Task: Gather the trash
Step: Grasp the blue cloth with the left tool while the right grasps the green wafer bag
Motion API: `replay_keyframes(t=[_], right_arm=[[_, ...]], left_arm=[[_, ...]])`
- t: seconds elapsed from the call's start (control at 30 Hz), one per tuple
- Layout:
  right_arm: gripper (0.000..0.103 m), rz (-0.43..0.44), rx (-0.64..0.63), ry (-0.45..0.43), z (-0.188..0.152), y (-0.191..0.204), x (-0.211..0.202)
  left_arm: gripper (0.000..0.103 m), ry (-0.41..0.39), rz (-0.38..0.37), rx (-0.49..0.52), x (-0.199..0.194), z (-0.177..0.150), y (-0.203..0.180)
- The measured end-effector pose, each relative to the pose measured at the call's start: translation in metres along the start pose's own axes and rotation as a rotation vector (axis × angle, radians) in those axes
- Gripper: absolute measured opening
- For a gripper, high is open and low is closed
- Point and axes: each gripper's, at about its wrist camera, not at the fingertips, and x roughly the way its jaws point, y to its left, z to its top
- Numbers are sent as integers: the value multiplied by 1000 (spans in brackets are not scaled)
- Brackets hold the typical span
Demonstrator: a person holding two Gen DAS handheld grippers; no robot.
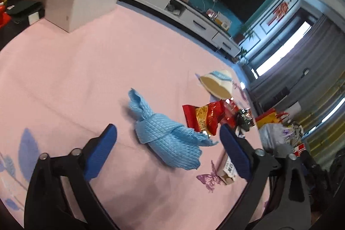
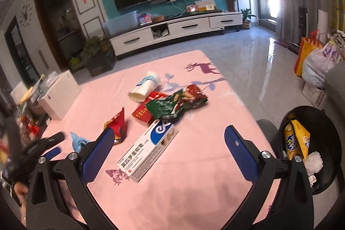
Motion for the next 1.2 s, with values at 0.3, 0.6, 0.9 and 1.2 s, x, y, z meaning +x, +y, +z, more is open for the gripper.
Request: replay_keyframes(t=[0.3,0.6,0.9,1.2], right_arm=[[100,-31,-18,11,-5,0,9],[100,-21,91,109,7,-17,45],[99,-80,289,285,61,-22,138],[72,-232,297,410,60,-15,203]], left_arm=[[70,79,7,-19,32,-7,7],[11,61,2,-20,26,-12,1],[5,-58,-39,14,-23,-8,-19],[4,-61,-52,-2,-44,-5,-23]])
